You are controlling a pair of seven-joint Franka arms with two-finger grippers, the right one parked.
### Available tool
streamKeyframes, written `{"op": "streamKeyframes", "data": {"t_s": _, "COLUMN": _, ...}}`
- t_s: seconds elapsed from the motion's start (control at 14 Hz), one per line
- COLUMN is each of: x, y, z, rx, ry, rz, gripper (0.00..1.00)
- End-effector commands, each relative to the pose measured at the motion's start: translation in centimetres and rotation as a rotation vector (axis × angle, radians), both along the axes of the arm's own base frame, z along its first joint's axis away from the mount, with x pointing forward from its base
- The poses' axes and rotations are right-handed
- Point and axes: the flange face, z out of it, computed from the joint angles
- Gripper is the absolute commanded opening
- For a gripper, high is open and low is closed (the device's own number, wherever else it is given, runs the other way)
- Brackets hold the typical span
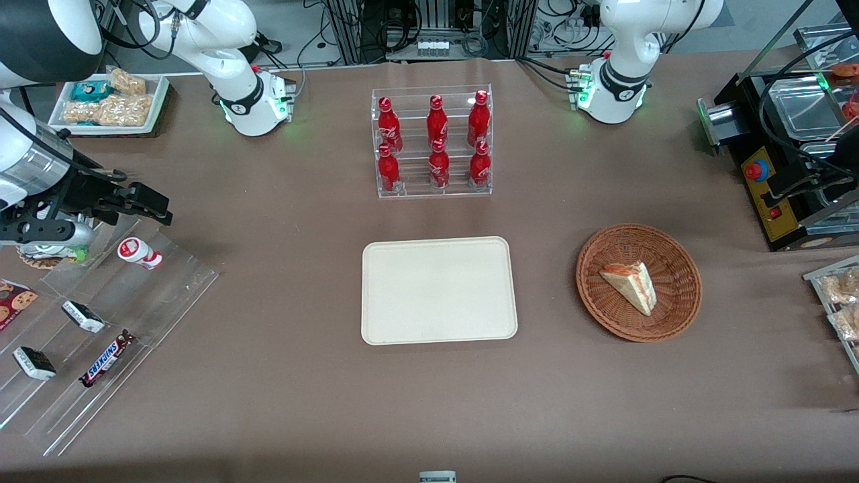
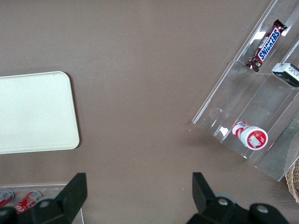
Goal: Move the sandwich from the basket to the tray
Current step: 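Move the left gripper over the sandwich in the wicker basket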
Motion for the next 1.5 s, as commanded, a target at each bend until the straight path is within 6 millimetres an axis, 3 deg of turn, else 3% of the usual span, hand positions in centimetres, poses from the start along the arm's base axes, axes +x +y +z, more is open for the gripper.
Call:
{"op": "streamKeyframes", "data": {"t_s": 0.0, "x": 0.1, "y": -0.1, "z": -0.4, "rx": -0.011, "ry": 0.010, "rz": -0.007, "gripper": 1.00}}
{"op": "streamKeyframes", "data": {"t_s": 0.14, "x": 1.0, "y": -0.2, "z": -2.5, "rx": -0.005, "ry": 0.047, "rz": -0.007, "gripper": 1.00}}
{"op": "streamKeyframes", "data": {"t_s": 0.43, "x": 2.1, "y": -0.9, "z": -11.0, "rx": 0.007, "ry": 0.142, "rz": 0.097, "gripper": 1.00}}
{"op": "streamKeyframes", "data": {"t_s": 0.79, "x": 1.5, "y": -7.4, "z": -21.0, "rx": 0.001, "ry": 0.033, "rz": 0.516, "gripper": 1.00}}
{"op": "streamKeyframes", "data": {"t_s": 0.93, "x": 0.9, "y": -8.1, "z": -23.0, "rx": -0.004, "ry": 0.023, "rz": 0.573, "gripper": 1.00}}
{"op": "streamKeyframes", "data": {"t_s": 1.21, "x": 1.8, "y": -8.5, "z": -28.8, "rx": -0.002, "ry": 0.031, "rz": 0.616, "gripper": 1.00}}
{"op": "streamKeyframes", "data": {"t_s": 1.43, "x": 2.1, "y": -9.0, "z": -31.4, "rx": -0.003, "ry": 0.041, "rz": 0.614, "gripper": 1.00}}
